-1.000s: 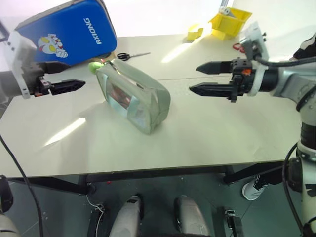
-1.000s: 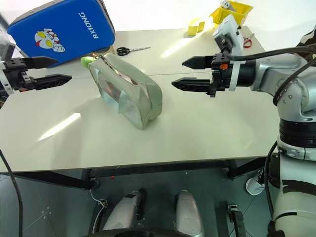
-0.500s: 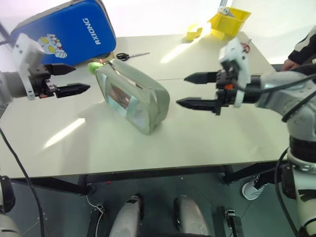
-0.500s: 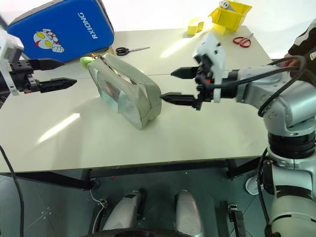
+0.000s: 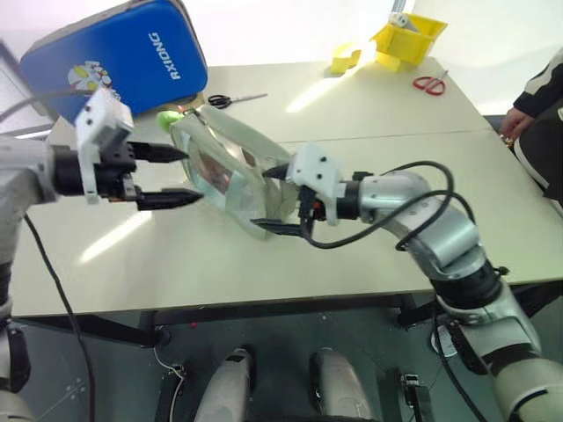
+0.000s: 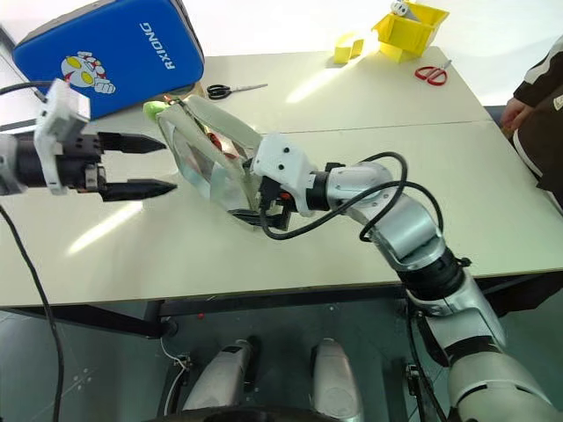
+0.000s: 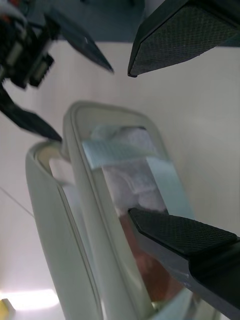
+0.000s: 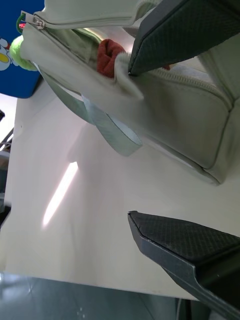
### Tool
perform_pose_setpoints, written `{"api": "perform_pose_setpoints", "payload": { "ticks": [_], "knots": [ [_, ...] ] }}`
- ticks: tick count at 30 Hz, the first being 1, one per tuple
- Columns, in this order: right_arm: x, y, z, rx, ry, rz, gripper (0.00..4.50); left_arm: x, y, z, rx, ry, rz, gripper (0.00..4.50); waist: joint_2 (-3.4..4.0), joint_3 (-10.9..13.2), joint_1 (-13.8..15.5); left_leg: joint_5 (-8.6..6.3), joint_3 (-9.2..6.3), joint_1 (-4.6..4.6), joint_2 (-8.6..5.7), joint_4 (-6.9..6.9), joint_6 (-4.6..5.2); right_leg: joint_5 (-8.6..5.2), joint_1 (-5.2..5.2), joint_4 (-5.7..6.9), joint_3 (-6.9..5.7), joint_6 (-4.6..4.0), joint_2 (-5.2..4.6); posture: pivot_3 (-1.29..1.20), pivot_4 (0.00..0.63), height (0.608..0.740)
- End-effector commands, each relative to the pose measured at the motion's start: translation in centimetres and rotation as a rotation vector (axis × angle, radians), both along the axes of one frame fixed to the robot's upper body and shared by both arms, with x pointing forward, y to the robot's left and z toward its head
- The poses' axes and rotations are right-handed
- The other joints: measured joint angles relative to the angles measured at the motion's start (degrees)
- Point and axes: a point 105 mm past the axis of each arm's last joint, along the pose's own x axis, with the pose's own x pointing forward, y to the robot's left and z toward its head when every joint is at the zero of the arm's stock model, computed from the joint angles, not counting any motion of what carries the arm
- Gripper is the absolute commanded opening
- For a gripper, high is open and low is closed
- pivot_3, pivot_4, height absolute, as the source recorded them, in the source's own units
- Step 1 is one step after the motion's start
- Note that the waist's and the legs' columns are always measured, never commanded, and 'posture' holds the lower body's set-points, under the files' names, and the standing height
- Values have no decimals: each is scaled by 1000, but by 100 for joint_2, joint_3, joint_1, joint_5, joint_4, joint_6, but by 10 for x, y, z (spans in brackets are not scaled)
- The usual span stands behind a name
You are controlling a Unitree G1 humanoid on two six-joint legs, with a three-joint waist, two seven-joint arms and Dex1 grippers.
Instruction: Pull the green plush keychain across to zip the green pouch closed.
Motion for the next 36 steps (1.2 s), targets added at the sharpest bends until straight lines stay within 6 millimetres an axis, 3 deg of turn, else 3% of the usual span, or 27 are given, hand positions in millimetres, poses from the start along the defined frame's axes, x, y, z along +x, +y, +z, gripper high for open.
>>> {"api": "perform_pose_setpoints", "payload": {
  "ticks": [1, 2, 9, 13, 18, 27, 34, 36],
  "knots": [
    [5, 5, 10, 17, -72, -8, 3960, -5, 2, 6, 19, -22, 6, 4500, 0, 0, 1, 0, 0, 2, 0, 0, 0, 0, 2, 0, 0, 0, 0, 0, 150, 740],
    [7, 5, 8, 15, -74, -13, 3639, -4, 4, 6, 20, -23, 15, 4500, 0, 0, -6, 0, 0, 4, 0, 0, 0, 0, 2, 0, 0, 0, 1, 0, 150, 740],
    [34, -16, 5, -43, -168, -117, 147, -13, 4, 6, -2, 20, -6, 4500, 0, 0, -3, 0, 0, 5, 1, 0, 0, 0, 2, 2, 0, 0, 4, 0, 150, 740],
    [53, -31, 22, -57, -264, -174, 63, -13, 3, 6, -7, 17, 0, 4500, 0, 0, -6, 0, 0, 5, 2, 0, -1, 0, 3, 2, 0, -1, 4, 0, 150, 740],
    [73, -62, 44, -111, -355, -211, 63, -1, 17, 15, -30, -21, 83, 4500, 1, 1, 8, 1, 1, 4, 0, 0, -2, 0, 3, 1, 0, -1, 4, 0, 150, 740],
    [73, -116, 33, -200, -221, -82, 63, 4, 20, 16, -41, -28, 118, 4500, 1, 1, -6, 1, 4, 4, -1, -3, -2, 0, 6, -2, 0, 0, 3, 0, 150, 740],
    [82, -139, 25, -216, -190, -112, 63, 6, 26, 16, -44, -25, 162, 4500, 1, 1, -6, 2, 4, 5, 0, -3, -3, 0, 6, -1, 0, 0, 3, 0, 150, 740],
    [86, -144, 25, -225, -198, -134, 790, 6, 26, 14, -45, -22, 165, 4500, 1, 1, -5, 2, 4, 5, -1, -2, -3, 0, 6, -2, 0, 0, 3, 0, 150, 740]
  ]
}}
